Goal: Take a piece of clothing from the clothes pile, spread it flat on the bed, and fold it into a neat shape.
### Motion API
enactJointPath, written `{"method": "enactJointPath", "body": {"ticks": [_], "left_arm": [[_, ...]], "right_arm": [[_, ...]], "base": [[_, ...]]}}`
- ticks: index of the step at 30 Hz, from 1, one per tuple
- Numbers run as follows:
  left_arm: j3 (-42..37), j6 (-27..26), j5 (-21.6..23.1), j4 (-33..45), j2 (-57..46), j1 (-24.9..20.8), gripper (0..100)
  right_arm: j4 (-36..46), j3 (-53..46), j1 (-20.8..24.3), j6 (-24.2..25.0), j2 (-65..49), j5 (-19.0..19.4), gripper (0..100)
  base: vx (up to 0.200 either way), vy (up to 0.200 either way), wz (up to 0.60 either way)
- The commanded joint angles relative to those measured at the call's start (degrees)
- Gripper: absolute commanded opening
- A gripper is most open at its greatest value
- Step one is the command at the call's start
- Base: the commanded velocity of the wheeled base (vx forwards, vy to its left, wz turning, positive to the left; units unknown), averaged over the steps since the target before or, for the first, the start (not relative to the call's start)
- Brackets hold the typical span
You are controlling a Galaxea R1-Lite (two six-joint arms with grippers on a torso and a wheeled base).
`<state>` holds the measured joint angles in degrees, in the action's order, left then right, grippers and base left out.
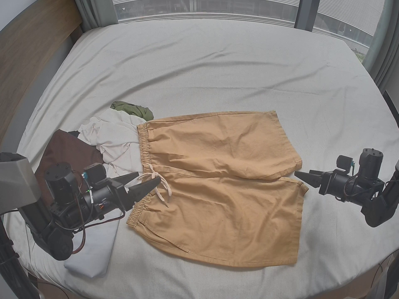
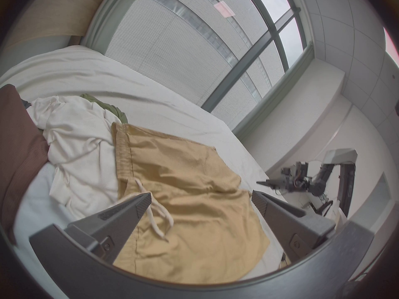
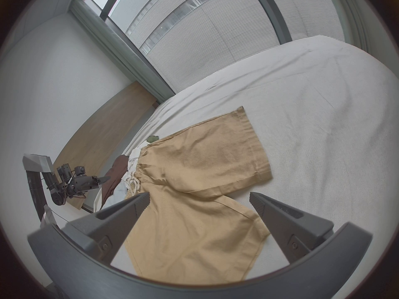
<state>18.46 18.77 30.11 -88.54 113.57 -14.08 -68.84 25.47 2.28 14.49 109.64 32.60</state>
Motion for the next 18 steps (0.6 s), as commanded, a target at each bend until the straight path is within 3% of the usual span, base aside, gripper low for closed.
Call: {"method": "enactJointPath", "body": {"ticks": [1,12,18], "left_arm": [[-6.42,-4.45,2.15,0.21,-2.12,2.92,100],[-10.46,-7.79,1.35,0.12,3.41,4.24,100],[-10.63,-11.48,1.44,0.03,10.18,8.81,100]], "right_arm": [[-0.15,-0.15,1.85,0.01,-2.15,-1.40,100],[-0.07,-0.59,2.99,0.01,-1.98,-1.57,100],[-0.15,-0.51,2.91,0.01,-1.71,-1.57,100]], "base": [[0.000,0.000,0.00],[0.000,0.000,0.00],[0.000,0.000,0.00]]}}
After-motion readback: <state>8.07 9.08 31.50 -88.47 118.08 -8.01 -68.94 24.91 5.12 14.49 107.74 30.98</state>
